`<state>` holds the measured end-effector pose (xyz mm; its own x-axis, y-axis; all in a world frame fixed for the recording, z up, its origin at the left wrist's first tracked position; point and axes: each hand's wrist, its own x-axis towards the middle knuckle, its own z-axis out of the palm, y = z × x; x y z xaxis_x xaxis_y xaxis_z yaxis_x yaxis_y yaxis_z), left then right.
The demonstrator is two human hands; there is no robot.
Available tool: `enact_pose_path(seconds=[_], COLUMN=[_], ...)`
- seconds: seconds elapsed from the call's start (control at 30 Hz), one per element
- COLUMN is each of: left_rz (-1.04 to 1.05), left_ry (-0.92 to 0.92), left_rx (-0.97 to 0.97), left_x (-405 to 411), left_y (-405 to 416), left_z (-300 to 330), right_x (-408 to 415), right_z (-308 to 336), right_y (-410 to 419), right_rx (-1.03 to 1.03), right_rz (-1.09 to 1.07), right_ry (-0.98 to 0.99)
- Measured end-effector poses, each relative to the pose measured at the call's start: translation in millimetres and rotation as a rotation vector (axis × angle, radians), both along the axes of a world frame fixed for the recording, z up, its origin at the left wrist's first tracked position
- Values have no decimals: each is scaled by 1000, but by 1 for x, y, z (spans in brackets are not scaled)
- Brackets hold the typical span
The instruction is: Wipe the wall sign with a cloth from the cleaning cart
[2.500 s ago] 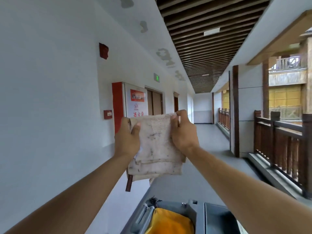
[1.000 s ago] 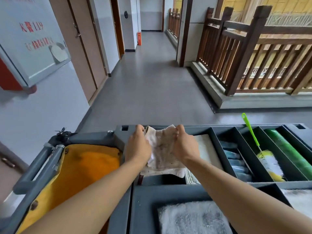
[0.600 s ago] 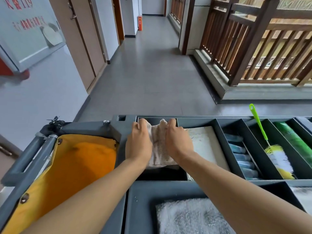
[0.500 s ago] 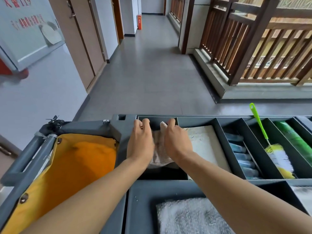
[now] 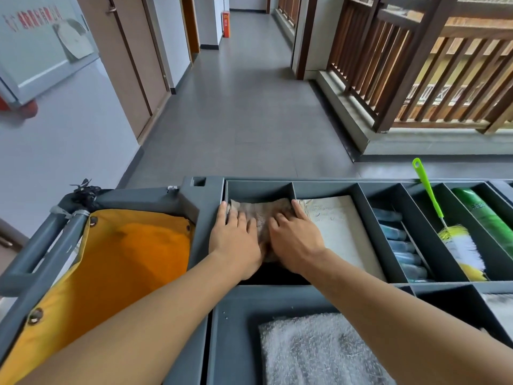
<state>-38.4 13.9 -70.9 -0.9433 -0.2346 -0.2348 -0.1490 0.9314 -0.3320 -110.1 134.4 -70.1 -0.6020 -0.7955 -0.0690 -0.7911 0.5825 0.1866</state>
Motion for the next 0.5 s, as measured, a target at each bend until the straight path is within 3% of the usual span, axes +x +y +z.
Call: enact_pose_path(seconds=[0.1, 0.2, 0.37, 0.5], left_rz=[14, 39, 165, 178], left_ry=[-31, 8, 333, 422], left_rx=[-28, 51, 331, 327], left_x=[0, 0, -7, -2], left_y=[1, 2, 4, -8], left_z=[0, 7, 38, 79], right_x=[1, 2, 9, 7], right_z=[0, 3, 32, 79], right_y=[-2, 0, -1, -9], right_rx=[39, -66, -274, -344], right_rz=[8, -16, -56, -52], right_ry=[31, -38, -87, -40])
